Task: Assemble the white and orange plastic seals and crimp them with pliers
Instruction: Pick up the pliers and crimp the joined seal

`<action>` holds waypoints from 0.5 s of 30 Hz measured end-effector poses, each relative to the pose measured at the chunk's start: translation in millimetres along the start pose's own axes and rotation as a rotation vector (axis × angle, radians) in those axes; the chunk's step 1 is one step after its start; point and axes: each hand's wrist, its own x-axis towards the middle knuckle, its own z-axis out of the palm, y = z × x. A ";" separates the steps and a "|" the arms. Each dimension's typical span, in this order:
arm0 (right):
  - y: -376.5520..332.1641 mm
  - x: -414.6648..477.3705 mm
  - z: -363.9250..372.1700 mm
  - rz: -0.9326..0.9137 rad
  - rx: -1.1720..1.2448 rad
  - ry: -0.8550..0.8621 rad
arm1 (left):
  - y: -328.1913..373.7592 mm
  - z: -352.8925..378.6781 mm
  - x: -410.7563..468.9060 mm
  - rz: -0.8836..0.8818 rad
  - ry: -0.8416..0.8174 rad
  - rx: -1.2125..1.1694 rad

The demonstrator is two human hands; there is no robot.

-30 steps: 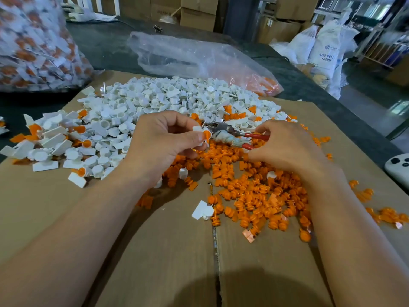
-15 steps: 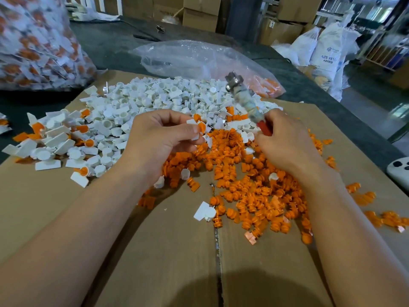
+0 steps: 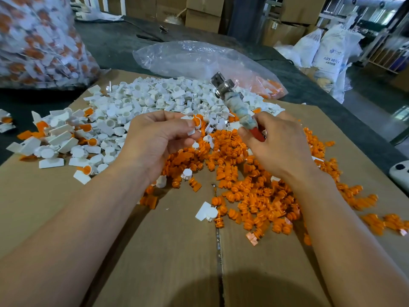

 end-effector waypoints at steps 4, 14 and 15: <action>-1.0 -1.1 -1.2 0.020 0.046 -0.130 | 0.1 0.2 1.1 -0.010 0.005 -0.029; -9.8 -5.3 -4.7 0.000 0.169 -0.358 | -3.0 -2.1 4.4 0.126 0.096 -0.077; -10.1 -5.5 -4.9 -0.004 0.171 -0.361 | -3.4 -2.2 4.4 0.133 0.103 -0.079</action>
